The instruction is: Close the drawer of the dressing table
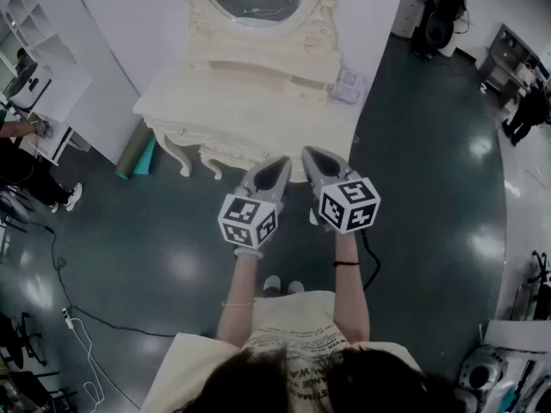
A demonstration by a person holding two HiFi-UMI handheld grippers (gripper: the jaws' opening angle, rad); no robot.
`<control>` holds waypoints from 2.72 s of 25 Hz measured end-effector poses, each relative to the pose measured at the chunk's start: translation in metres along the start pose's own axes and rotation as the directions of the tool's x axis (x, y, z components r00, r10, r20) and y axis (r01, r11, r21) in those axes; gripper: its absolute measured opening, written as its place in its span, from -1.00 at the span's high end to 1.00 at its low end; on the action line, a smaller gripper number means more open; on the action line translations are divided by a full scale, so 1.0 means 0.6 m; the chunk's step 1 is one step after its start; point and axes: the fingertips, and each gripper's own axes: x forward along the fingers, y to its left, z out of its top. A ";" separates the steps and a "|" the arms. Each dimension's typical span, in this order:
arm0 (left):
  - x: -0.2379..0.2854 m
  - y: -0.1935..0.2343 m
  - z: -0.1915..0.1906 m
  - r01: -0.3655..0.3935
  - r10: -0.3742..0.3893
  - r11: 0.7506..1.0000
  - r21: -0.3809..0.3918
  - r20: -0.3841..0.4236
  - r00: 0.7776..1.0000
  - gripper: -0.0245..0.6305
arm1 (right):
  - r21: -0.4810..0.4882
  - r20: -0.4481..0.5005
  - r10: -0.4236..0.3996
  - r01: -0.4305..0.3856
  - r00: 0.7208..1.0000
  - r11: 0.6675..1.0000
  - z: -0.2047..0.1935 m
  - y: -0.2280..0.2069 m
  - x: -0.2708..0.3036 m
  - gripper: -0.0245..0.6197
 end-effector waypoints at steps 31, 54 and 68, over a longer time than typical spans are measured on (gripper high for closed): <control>0.043 0.001 -0.023 -0.023 0.023 1.000 -0.016 -0.015 1.000 0.92 | 0.013 -0.021 0.018 -0.018 1.000 1.000 -0.016 -0.054 0.013 0.91; 0.123 0.167 -0.023 0.128 -0.131 0.991 -0.042 -0.065 0.989 0.92 | 0.041 -0.054 -0.097 0.099 0.994 0.994 -0.026 -0.081 0.182 0.91; 0.154 0.243 -0.026 0.241 -0.245 0.969 -0.052 -0.086 0.966 0.92 | 0.069 -0.059 -0.207 0.210 0.977 0.975 -0.036 -0.090 0.259 0.91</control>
